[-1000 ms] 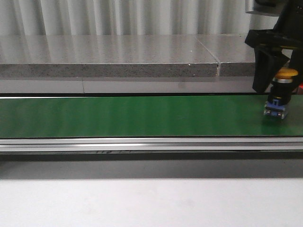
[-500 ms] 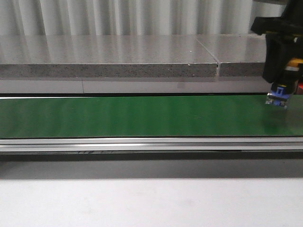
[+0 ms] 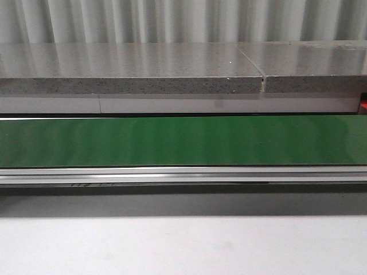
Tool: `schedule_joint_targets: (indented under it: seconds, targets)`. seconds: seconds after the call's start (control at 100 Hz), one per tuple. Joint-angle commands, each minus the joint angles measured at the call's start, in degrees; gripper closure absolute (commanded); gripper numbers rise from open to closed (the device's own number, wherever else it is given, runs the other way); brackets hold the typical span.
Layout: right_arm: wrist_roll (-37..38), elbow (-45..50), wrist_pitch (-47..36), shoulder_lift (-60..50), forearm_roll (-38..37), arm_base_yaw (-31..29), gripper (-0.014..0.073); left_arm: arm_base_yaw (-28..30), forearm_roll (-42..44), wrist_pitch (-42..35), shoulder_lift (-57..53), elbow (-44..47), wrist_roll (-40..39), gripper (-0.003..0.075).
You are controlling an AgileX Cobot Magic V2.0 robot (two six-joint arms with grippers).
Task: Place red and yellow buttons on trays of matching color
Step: 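Carry the yellow button to the yellow tray and open the right gripper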
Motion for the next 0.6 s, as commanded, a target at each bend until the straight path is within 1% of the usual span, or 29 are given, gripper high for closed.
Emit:
schedule_joint_targets:
  seconds: [0.0, 0.12, 0.33, 0.4, 0.59]
  targets:
    - [0.23, 0.55, -1.98, -3.0, -0.25, -4.38, 0.0464, -0.03, -0.71, -4.34, 0.5, -1.46, -0.04, 0.0741]
    - [1.0, 2.74, -3.22, -4.11, -0.25, -10.54, 0.0464, -0.03, -0.71, -4.34, 0.5, -1.46, -0.04, 0.0741]
    - [2.13, 6.78, -8.06, -3.92, -0.25, -17.33, 0.0464, -0.03, -0.71, -4.34, 0.5, -1.46, -0.04, 0.0741]
    - [2.13, 8.36, -10.26, -3.63, -0.25, -18.39, 0.0464, -0.03, -0.71, -4.34, 0.5, -1.46, -0.04, 0.0741]
    - [2.08, 11.43, -15.66, -1.34, -0.91, -18.46, 0.0464, -0.03, -0.71, -4.34, 0.5, -1.46, -0.04, 0.0741]
